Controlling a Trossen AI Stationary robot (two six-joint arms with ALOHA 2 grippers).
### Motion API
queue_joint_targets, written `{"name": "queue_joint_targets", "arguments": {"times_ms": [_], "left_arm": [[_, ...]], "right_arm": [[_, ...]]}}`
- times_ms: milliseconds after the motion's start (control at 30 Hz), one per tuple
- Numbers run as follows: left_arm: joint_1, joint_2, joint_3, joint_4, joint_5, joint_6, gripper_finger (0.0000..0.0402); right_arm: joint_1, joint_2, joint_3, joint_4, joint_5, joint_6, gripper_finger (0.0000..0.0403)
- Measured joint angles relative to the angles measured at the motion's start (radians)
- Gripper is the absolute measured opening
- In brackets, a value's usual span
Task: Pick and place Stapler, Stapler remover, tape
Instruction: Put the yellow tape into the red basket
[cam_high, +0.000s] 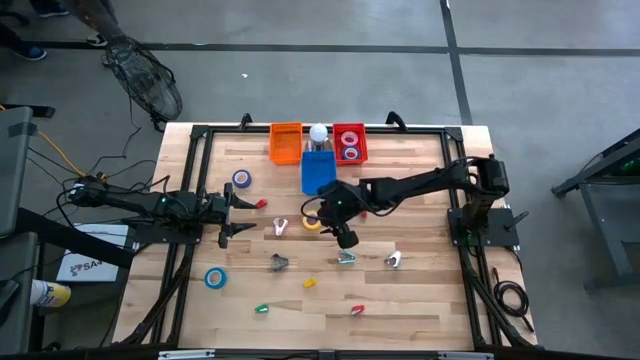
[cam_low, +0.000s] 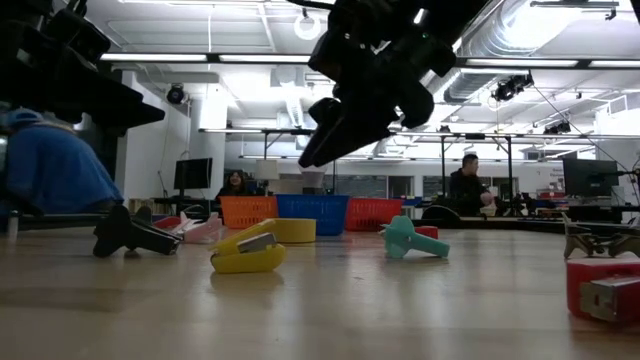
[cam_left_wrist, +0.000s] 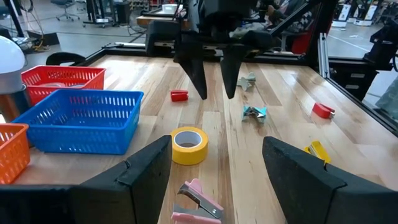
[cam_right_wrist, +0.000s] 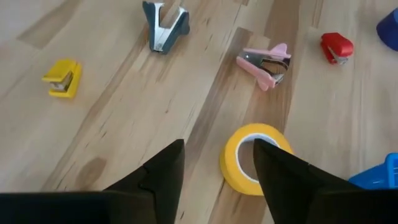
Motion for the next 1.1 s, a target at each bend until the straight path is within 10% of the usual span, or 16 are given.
{"name": "queue_joint_targets", "arguments": {"times_ms": [433,1100], "left_arm": [[0.0,0.0,0.0,0.0,0.0,0.0,0.0246],[0.0,0.0,0.0,0.0,0.0,0.0,0.0246]], "right_arm": [[0.024,0.109,0.0,0.102,0.078,-0.018,0.0231],[0.004,0.182,0.0,0.131,0.131,-0.005,0.0172]]}}
